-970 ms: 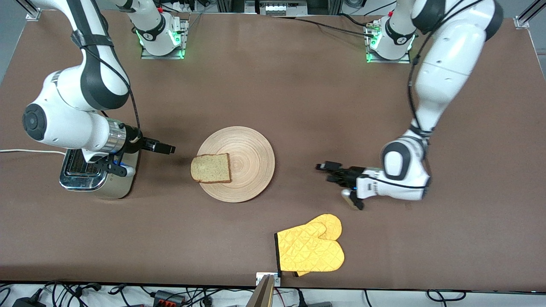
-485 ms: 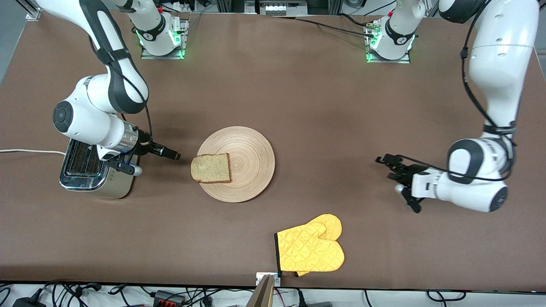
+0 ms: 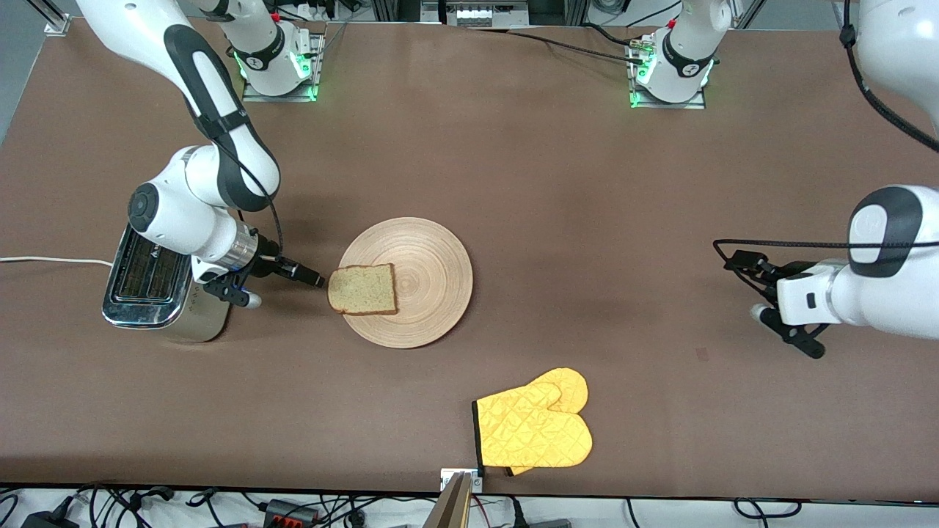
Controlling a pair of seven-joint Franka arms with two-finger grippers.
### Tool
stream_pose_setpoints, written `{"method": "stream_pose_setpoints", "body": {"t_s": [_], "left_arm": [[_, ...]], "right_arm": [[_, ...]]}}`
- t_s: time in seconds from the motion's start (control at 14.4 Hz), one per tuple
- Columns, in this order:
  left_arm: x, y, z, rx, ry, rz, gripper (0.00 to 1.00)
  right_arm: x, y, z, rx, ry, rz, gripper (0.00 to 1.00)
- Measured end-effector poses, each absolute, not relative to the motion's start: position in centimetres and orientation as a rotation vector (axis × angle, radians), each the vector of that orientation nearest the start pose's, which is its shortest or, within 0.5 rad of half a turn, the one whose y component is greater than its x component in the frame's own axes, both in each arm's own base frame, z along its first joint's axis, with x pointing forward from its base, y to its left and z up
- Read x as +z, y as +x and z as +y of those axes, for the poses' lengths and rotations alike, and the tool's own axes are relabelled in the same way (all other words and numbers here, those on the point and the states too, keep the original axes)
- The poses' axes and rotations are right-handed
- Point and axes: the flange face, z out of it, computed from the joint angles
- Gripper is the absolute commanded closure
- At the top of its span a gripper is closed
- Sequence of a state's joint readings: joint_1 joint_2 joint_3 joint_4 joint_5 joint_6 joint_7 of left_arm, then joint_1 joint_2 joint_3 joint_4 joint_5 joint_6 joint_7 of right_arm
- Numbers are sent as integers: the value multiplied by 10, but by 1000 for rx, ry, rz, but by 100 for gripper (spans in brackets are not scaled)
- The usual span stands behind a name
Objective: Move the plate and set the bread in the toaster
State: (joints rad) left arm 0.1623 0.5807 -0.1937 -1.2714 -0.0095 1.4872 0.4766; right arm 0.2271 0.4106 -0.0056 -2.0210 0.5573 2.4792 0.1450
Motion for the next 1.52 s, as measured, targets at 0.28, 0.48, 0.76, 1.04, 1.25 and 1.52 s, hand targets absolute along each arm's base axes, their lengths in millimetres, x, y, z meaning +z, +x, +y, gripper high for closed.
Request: {"method": "stream_pose_setpoints", "body": {"t_s": [0.28,0.48,0.76,1.04,1.25,1.52], "left_arm": [[459,667,2,433,-3109,629,0],[506,655,-12,347,-3086,558,0],[554,621,-25,299,-3053,443,0],[578,586,-35,265,-3046,177,0],[582,575,-37,108,-3051,40,0],[578,557,-20,-58,-3065,-12,0]], "right_arm": [[232,595,152,-43,-2751,470,0],[229,598,165,-83,-2755,419,4],[224,600,166,-104,-2772,300,22],[220,602,166,-112,-2776,294,41],[218,602,166,-118,-2777,296,45],[218,601,167,-112,-2746,343,49]]}}
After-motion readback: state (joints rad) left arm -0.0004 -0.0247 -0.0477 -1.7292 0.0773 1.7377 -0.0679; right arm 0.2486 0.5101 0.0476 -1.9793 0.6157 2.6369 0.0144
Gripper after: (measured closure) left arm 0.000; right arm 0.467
